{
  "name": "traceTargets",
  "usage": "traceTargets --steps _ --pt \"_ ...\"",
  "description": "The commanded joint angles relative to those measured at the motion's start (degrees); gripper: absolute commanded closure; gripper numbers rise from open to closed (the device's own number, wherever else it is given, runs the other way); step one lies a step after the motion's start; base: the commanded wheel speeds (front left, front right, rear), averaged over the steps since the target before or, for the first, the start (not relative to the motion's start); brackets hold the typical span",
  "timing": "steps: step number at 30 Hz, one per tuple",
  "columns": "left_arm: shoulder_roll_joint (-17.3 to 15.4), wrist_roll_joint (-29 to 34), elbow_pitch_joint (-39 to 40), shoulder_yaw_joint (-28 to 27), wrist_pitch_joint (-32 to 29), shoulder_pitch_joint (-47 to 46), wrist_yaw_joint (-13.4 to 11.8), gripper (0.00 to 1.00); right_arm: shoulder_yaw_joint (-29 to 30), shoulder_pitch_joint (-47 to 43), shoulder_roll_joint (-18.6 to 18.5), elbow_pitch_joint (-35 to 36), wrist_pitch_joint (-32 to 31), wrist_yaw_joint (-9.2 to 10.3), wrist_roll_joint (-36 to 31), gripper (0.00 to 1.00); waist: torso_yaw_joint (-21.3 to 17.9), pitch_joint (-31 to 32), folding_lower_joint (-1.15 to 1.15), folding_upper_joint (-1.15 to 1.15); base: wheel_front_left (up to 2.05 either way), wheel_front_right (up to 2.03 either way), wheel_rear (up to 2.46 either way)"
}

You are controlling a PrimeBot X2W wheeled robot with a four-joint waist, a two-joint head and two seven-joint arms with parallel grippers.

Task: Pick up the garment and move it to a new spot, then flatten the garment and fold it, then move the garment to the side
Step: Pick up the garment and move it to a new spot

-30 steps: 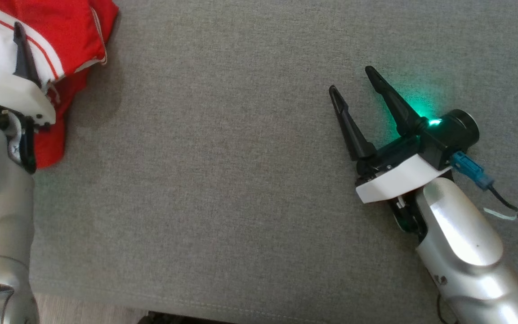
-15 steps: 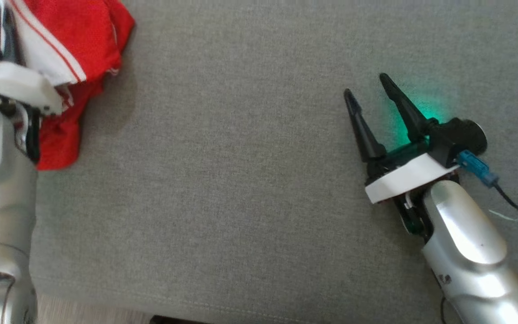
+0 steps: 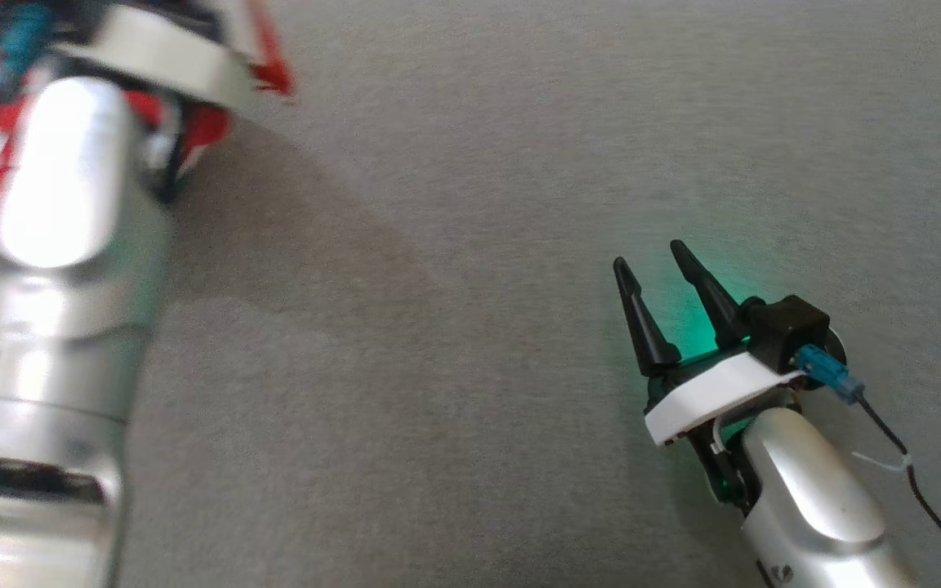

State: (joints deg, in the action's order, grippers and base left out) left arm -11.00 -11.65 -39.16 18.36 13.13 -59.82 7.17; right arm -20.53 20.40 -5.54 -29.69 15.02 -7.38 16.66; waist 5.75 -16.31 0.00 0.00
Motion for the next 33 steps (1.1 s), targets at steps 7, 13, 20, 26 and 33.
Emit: traceTargets --steps 7,13,20,26,33 --pt "3.97 -6.66 9.32 6.65 -0.23 -0.38 0.30 1.00 -1.36 -1.66 1.81 1.14 -0.02 -0.11 0.80 0.00 -8.67 4.03 0.00 0.00 0.00 0.00 0.00" --pt "6.56 -10.40 9.23 9.60 0.16 3.97 0.11 1.00 -0.99 -2.35 2.20 1.13 -0.02 -0.11 1.06 0.00 -11.05 4.87 0.00 0.00 0.00 0.00 0.00" --pt "6.07 -10.55 3.65 8.59 1.64 14.07 -3.39 0.00 0.98 -2.91 2.41 2.10 -0.02 -0.11 1.29 0.00 -9.89 6.12 0.00 0.00 0.00 0.00 0.00" --pt "3.79 -6.71 10.83 1.83 1.84 29.66 -8.53 0.00 3.46 -3.95 2.47 3.55 -0.02 -0.11 0.84 0.00 -7.96 8.31 0.00 0.00 0.00 0.00 0.00" --pt "4.33 -1.40 20.53 -5.87 1.85 47.23 -9.97 0.00 6.31 -6.71 2.13 4.58 -0.02 -0.11 -0.29 0.00 -5.90 11.01 0.00 0.00 0.00 0.00 0.00"
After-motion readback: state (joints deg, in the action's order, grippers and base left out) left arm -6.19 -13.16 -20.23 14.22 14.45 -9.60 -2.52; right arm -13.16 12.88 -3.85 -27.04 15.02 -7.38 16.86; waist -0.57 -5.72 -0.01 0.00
